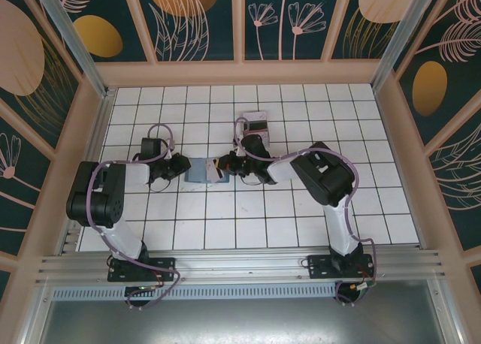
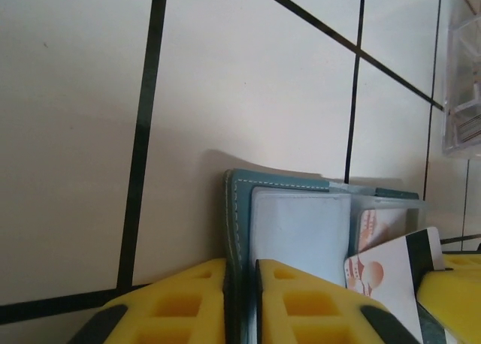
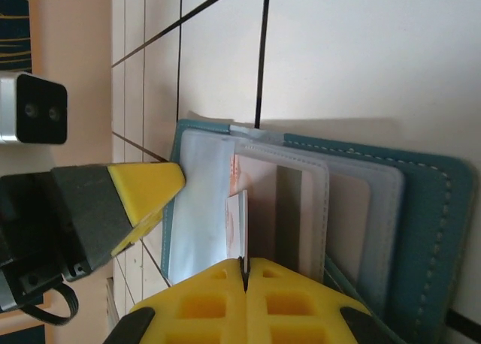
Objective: Put the credit cards into the card holder
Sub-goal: Insert the credit card into the card slot.
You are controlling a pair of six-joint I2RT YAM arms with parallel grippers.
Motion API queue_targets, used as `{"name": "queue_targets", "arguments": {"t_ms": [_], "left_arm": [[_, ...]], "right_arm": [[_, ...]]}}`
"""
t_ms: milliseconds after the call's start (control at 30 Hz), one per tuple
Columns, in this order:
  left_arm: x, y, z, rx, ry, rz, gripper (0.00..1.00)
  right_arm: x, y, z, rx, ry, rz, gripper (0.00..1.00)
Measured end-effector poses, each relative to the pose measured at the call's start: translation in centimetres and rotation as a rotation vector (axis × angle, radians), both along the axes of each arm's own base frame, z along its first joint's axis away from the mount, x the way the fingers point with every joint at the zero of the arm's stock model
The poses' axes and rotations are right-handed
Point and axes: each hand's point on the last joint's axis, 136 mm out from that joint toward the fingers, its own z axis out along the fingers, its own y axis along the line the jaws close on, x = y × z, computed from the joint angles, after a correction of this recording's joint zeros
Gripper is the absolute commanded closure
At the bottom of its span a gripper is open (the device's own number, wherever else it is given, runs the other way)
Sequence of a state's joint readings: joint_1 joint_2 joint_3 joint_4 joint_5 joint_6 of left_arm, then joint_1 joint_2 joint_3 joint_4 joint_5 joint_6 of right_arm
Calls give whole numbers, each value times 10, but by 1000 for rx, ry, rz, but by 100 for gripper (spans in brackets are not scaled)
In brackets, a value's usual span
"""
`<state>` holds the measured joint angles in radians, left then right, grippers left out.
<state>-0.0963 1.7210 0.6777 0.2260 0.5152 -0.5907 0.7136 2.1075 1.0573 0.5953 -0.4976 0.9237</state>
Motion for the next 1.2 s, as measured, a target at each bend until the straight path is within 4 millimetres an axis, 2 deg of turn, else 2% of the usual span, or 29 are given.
{"name": "queue_targets", "arguments": {"t_ms": [433, 667, 1067, 1200], "left_arm": [[-8, -10, 3, -49, -1, -4, 89], [-15, -22, 1, -52, 13, -21, 91], [-17, -23, 0, -63, 5, 15, 93], [-21, -23, -1, -72, 8, 22, 95]], "right_arm": [[11, 4, 2, -15, -20, -39, 100], [7, 15, 0, -20, -24, -62, 100], [6, 21, -2, -46, -50, -115, 100], [-1, 19, -1, -62, -50, -119, 100]]}}
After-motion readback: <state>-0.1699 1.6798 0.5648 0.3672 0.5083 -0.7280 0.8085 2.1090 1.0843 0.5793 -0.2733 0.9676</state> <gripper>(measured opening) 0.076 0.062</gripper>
